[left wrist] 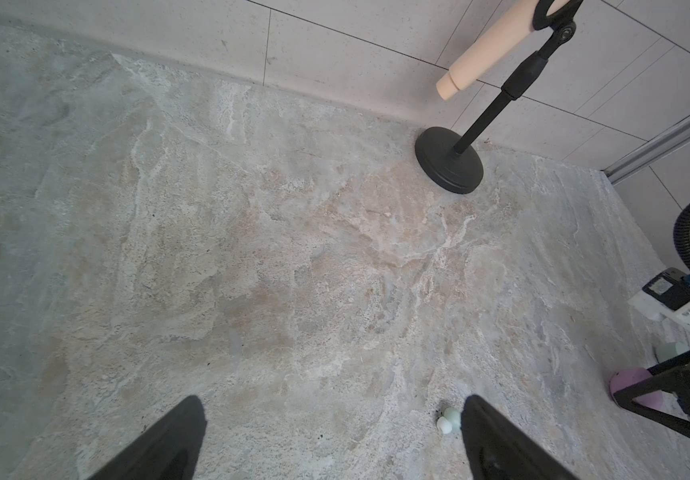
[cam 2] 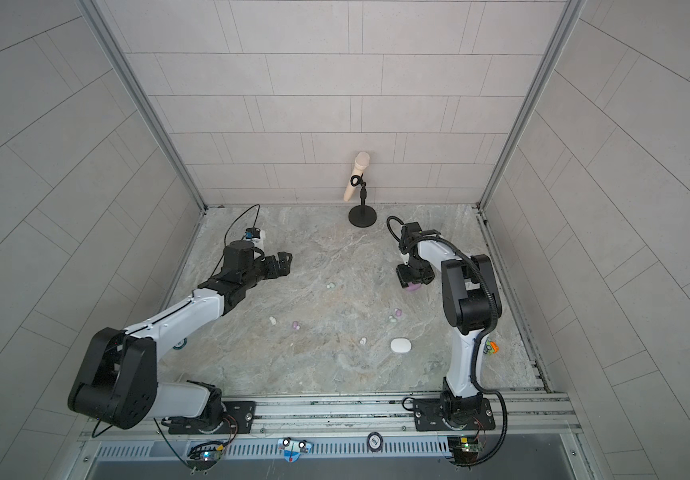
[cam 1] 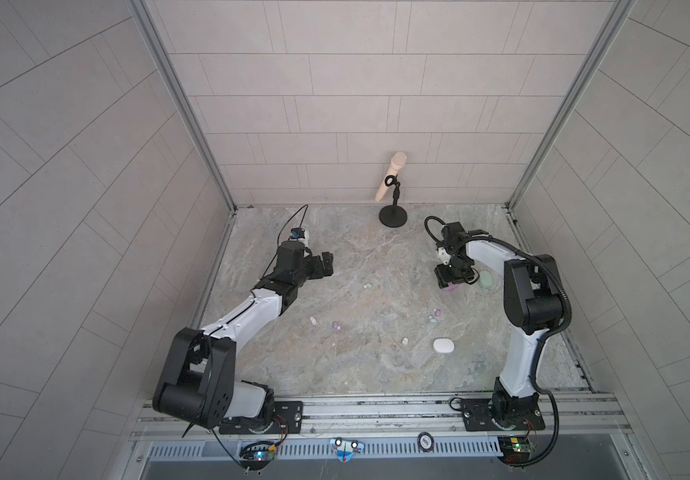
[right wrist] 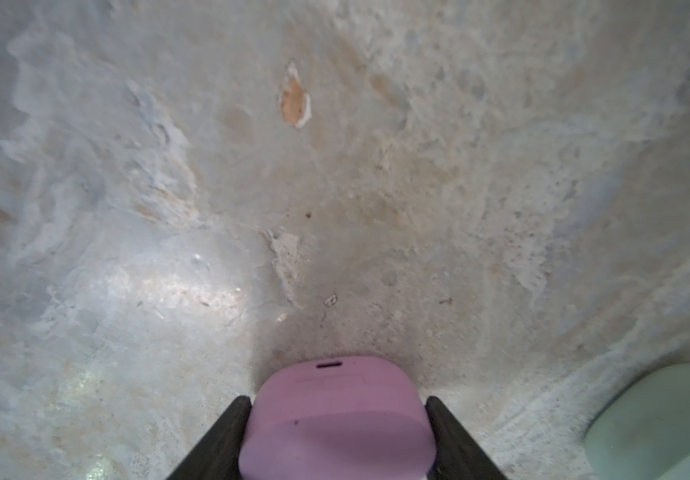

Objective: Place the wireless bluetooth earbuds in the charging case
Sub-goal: 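Close the right gripper on the pink case and lift it, then carry the pink case toward the left gripper while the left arm reaches toward it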

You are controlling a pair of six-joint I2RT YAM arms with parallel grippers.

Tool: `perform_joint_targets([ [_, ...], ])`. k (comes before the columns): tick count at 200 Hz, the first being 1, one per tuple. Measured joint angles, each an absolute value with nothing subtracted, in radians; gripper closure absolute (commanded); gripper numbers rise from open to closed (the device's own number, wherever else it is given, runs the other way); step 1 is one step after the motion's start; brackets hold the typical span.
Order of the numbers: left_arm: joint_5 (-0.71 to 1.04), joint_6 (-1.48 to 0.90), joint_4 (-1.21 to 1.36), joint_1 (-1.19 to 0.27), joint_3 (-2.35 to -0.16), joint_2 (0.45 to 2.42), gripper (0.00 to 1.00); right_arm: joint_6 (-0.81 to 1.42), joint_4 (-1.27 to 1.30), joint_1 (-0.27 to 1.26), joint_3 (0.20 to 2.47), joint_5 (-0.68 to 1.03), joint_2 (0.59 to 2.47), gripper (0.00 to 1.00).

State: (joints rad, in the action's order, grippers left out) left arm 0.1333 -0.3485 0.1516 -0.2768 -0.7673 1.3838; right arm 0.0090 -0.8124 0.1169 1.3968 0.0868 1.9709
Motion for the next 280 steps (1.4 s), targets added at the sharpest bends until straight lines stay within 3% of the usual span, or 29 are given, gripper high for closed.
perform_joint_targets([
  [69,0.104,-0.203,0.266,-0.509,-0.7,1.387,0.0,0.134,-0.826,0.148,1.385,0.129,1.831,0.5],
  [144,0.18,0.012,0.634,-0.726,-0.639,1.538,0.0,0.325,-0.86,0.36,1.368,0.199,1.575,0.5],
  [213,0.316,0.091,0.953,-0.78,-0.633,1.654,0.0,0.487,-0.839,0.466,1.335,0.29,1.484,0.51],
  [280,0.423,0.137,0.974,-0.784,-0.688,1.681,0.08,0.549,-0.846,0.514,1.342,0.31,1.473,0.52],
])
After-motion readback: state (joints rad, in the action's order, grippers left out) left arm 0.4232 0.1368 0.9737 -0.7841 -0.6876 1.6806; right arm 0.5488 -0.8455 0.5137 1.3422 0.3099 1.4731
